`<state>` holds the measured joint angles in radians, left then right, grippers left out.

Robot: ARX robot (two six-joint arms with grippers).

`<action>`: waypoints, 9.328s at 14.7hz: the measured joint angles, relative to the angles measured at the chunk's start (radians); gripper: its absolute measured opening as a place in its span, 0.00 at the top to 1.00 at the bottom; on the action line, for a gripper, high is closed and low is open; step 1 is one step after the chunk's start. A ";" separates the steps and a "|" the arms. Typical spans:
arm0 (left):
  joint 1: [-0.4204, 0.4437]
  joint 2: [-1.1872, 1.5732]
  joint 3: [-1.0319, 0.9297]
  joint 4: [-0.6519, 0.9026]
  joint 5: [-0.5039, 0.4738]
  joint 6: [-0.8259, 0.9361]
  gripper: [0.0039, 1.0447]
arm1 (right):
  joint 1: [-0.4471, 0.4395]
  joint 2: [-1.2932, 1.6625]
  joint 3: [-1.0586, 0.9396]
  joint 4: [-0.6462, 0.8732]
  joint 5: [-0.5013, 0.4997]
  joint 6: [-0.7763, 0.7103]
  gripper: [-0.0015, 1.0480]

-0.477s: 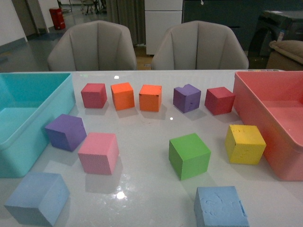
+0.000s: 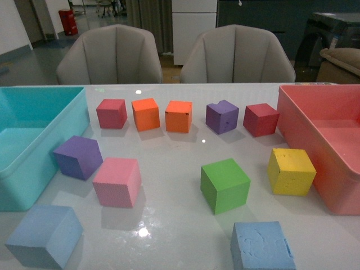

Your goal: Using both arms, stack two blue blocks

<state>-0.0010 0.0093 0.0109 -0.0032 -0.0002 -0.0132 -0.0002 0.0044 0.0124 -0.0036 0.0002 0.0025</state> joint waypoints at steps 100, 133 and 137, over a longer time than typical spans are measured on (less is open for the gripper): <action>0.000 0.000 0.000 0.000 0.000 0.000 0.06 | 0.000 0.245 0.019 0.235 0.002 0.003 0.98; -0.087 0.549 0.162 0.127 -0.121 -0.060 0.06 | 0.000 0.000 0.000 0.000 0.000 0.000 0.06; -0.082 1.107 0.281 0.418 -0.016 -0.014 0.06 | 0.000 0.000 0.000 0.000 0.000 0.000 0.06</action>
<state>-0.0826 1.1164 0.2916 0.4145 -0.0158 -0.0269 -0.0002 0.0044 0.0124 -0.0032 -0.0002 0.0025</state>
